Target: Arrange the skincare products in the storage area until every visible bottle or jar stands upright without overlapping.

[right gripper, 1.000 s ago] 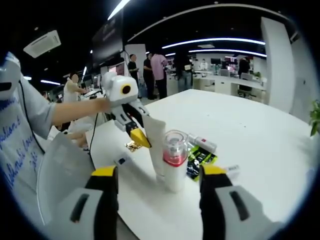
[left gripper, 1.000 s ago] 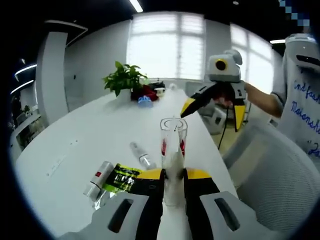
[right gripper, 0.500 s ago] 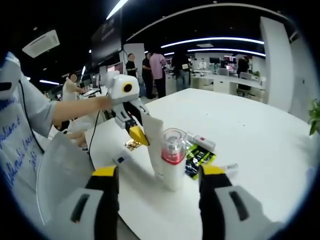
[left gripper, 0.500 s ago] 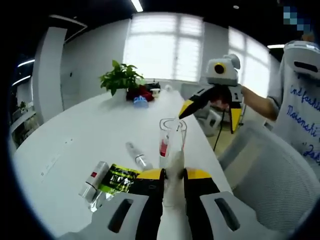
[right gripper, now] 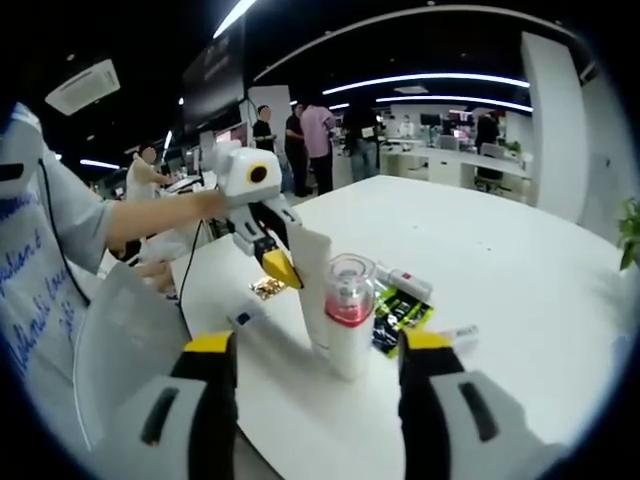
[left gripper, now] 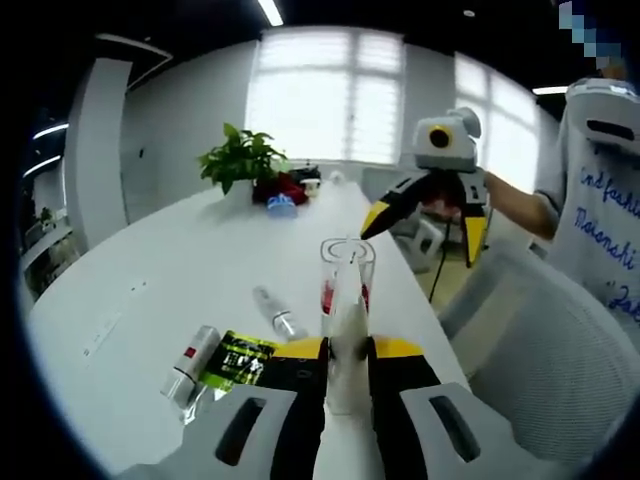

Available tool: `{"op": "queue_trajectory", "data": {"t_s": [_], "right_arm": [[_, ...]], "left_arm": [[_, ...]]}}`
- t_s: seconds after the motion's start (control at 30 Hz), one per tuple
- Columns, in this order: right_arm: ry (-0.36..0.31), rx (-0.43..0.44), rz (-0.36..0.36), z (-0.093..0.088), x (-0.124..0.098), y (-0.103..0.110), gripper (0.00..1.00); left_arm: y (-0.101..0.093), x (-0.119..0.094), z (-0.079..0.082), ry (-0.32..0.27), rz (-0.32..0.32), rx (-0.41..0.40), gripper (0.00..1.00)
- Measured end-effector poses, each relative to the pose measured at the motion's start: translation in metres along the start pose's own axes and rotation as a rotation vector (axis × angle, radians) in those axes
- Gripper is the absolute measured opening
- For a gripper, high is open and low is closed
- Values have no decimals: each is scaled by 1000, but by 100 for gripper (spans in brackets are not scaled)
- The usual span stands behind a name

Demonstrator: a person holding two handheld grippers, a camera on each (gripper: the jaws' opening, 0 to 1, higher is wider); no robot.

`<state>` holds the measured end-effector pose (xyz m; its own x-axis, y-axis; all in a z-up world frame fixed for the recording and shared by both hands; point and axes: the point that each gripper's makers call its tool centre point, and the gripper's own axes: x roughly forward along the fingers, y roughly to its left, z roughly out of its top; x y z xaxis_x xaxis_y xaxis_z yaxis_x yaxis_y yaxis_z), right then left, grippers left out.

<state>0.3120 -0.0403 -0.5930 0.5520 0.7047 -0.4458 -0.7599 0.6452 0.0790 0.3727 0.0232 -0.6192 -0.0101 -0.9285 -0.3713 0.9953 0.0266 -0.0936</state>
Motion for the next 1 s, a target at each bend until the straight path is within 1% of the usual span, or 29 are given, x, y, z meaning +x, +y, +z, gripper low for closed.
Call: {"op": "queue_trajectory", "data": {"t_s": [0.13, 0.27, 0.5, 0.6, 0.67, 0.77, 0.8, 0.9, 1.0], "right_arm": [[0, 0, 0, 0, 0, 0, 66], [-1, 0, 1, 0, 0, -2, 66], [0, -4, 7, 1, 1, -2, 67], [2, -8, 12, 1, 3, -1, 68], [0, -10, 16, 2, 3, 0, 67], [-2, -11, 20, 2, 3, 0, 67], [-2, -11, 20, 2, 3, 1, 67], [0, -8, 19, 0, 1, 1, 67], [4, -5, 16, -3, 0, -1, 67]], "left_arm": [[1, -1, 1, -2, 7, 5, 12], [-2, -1, 4, -7, 14, 13, 14], [-7, -2, 5, 3, 28, 24, 18], [-9, -2, 6, 7, 35, 31, 18], [-8, 0, 3, 20, 44, 29, 19], [-14, 7, -4, 47, 38, 22, 19], [-14, 9, -8, 57, 46, 26, 19], [-15, 13, -14, 64, 64, 11, 21], [-17, 18, -25, 72, 79, -5, 23]]}}
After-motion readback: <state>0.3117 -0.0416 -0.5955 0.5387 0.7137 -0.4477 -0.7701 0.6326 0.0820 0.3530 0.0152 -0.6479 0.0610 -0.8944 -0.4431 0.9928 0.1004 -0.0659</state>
